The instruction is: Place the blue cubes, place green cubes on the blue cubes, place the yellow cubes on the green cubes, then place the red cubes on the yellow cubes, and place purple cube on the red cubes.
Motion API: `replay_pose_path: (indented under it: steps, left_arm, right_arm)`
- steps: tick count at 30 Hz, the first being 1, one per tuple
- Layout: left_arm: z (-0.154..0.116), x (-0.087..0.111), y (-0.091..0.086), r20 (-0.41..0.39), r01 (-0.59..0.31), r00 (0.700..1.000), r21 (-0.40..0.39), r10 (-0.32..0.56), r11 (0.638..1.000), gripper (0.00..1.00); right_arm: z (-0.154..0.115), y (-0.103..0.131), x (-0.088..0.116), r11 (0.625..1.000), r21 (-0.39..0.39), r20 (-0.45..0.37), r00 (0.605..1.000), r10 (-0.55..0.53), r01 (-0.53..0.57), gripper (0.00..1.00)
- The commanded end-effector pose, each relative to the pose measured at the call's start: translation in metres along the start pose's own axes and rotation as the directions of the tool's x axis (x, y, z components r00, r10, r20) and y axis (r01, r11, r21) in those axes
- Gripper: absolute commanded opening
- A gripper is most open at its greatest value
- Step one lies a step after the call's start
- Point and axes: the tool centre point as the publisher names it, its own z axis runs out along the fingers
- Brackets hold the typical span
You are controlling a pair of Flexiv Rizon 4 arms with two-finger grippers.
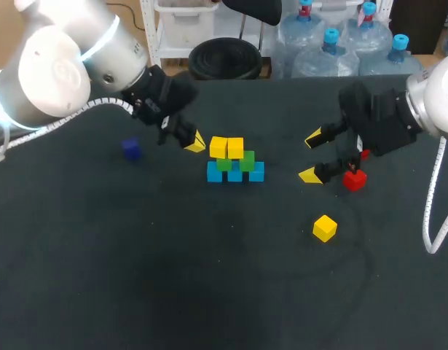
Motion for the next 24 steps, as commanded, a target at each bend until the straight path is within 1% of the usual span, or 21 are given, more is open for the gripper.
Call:
replay_pose_path:
  steps: [1,24]
  left_arm:
    - [0.0023,-0.0021,0.0041,-0.001,-0.005,1.0,0.01,0.005,1.0,0.0]
    - [0.0055,-0.0057,0.0042,-0.002,-0.006,1.0,0.023,0.006,1.0,0.0]
  right_arm:
    - [0.0003,-0.0002,0.0004,1.0,-0.001,0.002,1.0,-0.001,0.001,1.0]
    - [0.0003,-0.0002,0.0004,1.0,-0.001,0.002,1.0,-0.001,0.001,1.0]
